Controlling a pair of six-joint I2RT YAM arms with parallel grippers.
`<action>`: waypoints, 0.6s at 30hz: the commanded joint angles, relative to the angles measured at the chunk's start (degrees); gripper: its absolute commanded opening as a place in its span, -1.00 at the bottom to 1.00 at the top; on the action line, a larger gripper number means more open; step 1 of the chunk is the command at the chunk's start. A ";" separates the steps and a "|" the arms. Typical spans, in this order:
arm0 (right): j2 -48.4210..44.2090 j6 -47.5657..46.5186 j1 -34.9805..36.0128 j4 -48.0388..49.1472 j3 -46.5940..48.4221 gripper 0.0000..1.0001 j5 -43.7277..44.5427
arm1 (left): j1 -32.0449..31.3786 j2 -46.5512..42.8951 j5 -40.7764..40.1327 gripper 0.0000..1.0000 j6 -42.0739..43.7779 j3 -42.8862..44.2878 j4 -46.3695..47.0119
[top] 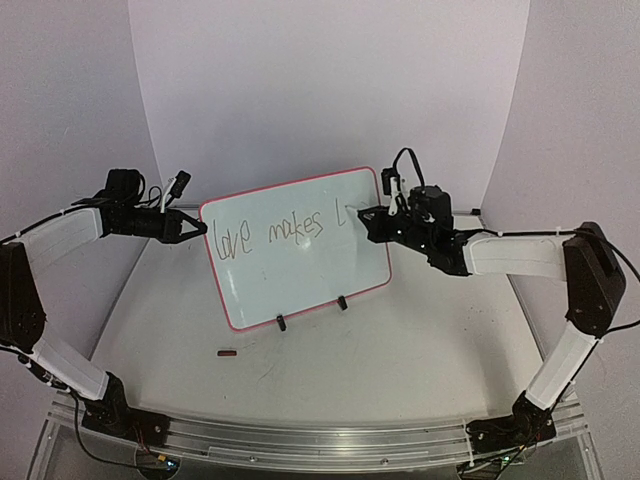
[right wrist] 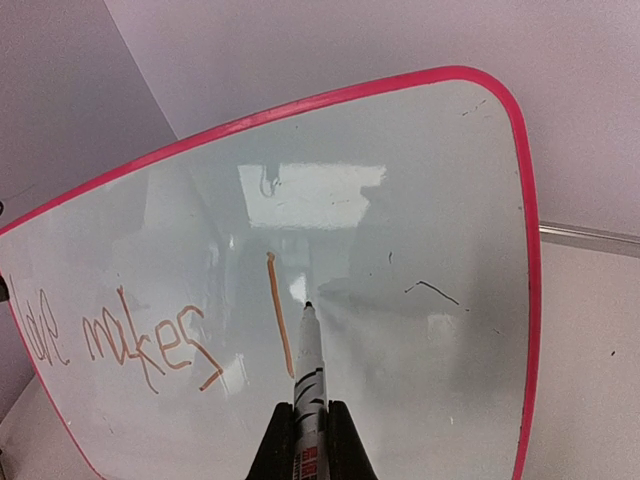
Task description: Write a sentence on the whiteboard
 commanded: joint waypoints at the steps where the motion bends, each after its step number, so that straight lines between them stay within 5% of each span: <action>1: 1.55 -0.34 -0.12 0.40 2.29 -1.00 0.89 | -0.67 1.10 -2.92 -1.00 3.12 1.32 -1.28; 18: 1.97 1.26 -0.13 -0.34 -1.53 -1.00 1.45 | -0.64 1.16 -2.92 -1.00 3.08 1.36 -1.28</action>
